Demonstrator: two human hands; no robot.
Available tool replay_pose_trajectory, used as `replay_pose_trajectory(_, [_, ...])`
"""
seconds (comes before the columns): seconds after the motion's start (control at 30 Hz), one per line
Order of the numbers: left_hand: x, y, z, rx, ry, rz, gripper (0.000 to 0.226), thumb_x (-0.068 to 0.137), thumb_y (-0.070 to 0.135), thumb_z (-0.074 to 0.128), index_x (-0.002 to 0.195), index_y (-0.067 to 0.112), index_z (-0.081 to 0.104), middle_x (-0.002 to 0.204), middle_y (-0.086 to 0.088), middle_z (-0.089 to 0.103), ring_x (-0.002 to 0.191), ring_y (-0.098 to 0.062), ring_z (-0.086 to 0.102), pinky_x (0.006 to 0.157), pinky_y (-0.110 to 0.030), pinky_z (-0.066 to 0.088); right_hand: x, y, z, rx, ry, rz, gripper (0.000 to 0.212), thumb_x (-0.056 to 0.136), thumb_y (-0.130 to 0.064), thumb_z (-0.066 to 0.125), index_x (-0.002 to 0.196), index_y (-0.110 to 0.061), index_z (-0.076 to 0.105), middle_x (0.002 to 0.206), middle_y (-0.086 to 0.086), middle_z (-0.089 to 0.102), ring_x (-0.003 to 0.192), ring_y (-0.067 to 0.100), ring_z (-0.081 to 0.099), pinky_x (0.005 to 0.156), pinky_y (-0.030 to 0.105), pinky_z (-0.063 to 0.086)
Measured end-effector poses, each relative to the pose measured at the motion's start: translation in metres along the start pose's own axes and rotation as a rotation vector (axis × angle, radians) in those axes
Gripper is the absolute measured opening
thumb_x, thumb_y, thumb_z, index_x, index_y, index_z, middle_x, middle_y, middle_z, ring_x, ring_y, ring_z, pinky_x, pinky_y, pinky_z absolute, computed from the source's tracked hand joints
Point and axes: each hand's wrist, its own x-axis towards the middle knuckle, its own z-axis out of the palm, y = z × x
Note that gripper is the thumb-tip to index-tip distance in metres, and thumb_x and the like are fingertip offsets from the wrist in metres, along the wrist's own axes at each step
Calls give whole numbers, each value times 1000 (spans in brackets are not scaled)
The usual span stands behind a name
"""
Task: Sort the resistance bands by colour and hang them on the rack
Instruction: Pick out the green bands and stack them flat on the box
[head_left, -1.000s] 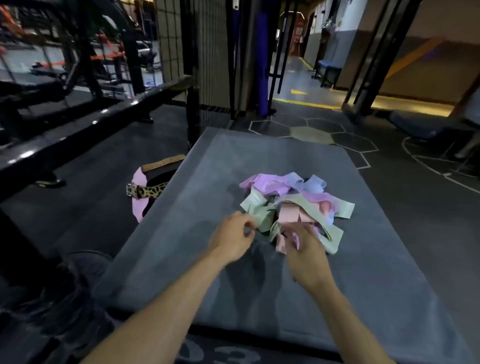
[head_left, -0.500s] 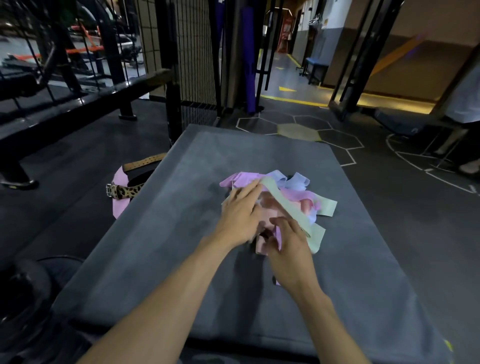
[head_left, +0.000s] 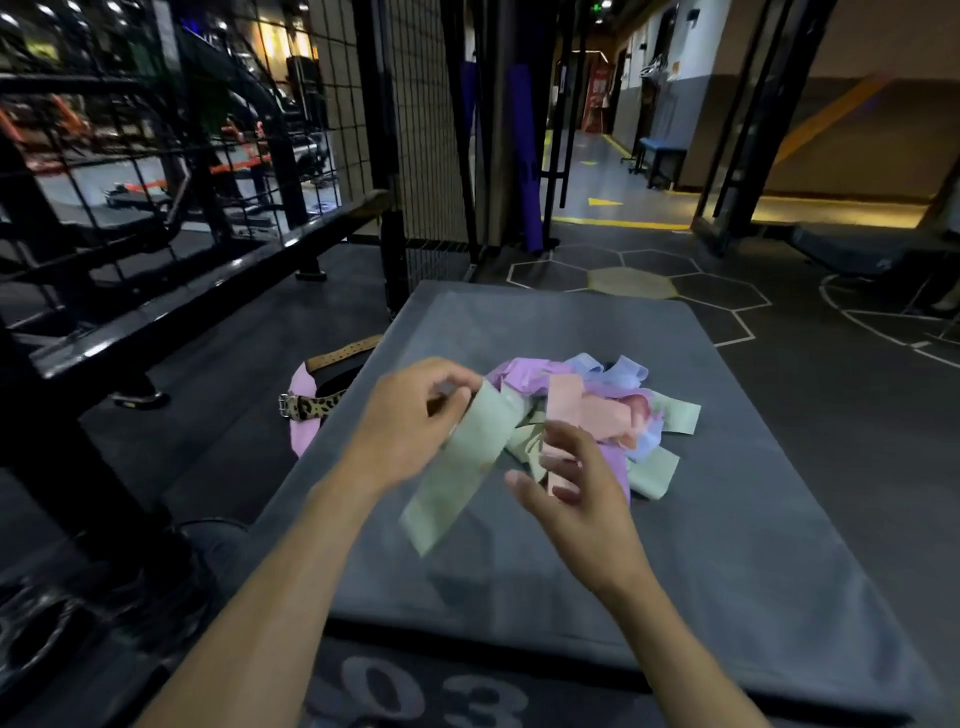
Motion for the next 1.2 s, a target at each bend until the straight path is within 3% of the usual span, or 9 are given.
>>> replay_pose_trajectory(0.13, [-23, -2, -19, -139, -297, -191, 15, 94, 7, 67, 99, 18, 76, 92, 5, 77, 82, -7, 70, 78, -21, 54, -11, -16, 23, 55, -126, 0, 71, 70, -53, 83, 132, -40, 52, 128, -26, 57, 114, -6, 58, 92, 23, 51])
replay_pose_trajectory(0.23, [-33, -7, -30, -126, -408, -170, 16, 97, 12, 66, 109, 17, 75, 105, 6, 76, 91, -19, 72, 90, -34, 54, -14, -21, 37, 69, -299, 5, 52, 82, -28, 82, 126, -33, 55, 110, -21, 66, 102, -4, 63, 83, 16, 51])
replay_pose_trajectory(0.4, [-41, -22, -45, -119, -423, -173, 27, 100, 5, 56, 113, 19, 75, 112, 12, 74, 108, -7, 68, 97, -25, 51, -13, -16, 50, 37, -266, 175, 38, 84, -3, 66, 114, -28, 61, 88, -1, 69, 73, 9, 62, 69, 31, 54])
replay_pose_trajectory(0.57, [-46, -55, -57, 109, -268, -167, 34, 99, 3, 54, 100, 29, 77, 103, 19, 74, 98, -3, 66, 84, -23, 49, 3, -22, 44, 179, -329, 502, 33, 87, -24, 73, 119, -30, 64, 83, 1, 73, 67, 10, 65, 68, 29, 49])
replay_pose_trajectory(0.67, [-58, -85, -65, 179, -190, -275, 34, 100, 4, 54, 104, 29, 77, 106, 20, 72, 99, -1, 65, 84, -12, 49, 8, -22, 35, 369, -445, 584, 29, 92, -30, 69, 116, -15, 66, 71, 0, 59, 52, 11, 46, 57, 28, 40])
replay_pose_trajectory(0.73, [-67, -104, -68, 198, -222, -332, 37, 100, 3, 54, 106, 32, 75, 109, 21, 71, 106, 4, 63, 95, -14, 47, 14, -18, 34, 496, -407, 606, 27, 93, -26, 67, 117, -14, 67, 71, -2, 52, 52, 10, 35, 53, 24, 39])
replay_pose_trajectory(0.87, [-82, -121, -67, 182, -415, -416, 43, 97, 0, 59, 97, 42, 68, 95, 30, 65, 86, 22, 59, 90, -10, 47, 27, -5, 45, 524, -168, 598, 16, 95, -18, 67, 109, -14, 71, 76, -2, 66, 58, 9, 52, 60, 26, 46])
replay_pose_trajectory(1.07, [-95, -131, -64, 214, -644, -560, 22, 92, 23, 72, 111, 30, 63, 92, 7, 72, 90, -13, 67, 86, -22, 49, 45, 14, 71, 368, -93, 546, 20, 96, -28, 64, 113, -18, 68, 97, 5, 78, 83, 16, 66, 73, 33, 48])
replay_pose_trajectory(1.2, [-98, -140, -61, 266, -580, -576, 14, 87, 27, 74, 93, 37, 67, 78, 11, 67, 74, -9, 64, 77, -24, 52, 56, 40, 77, 206, -144, 440, 50, 92, -32, 67, 138, -38, 50, 120, -4, 71, 106, 15, 65, 92, 36, 51])
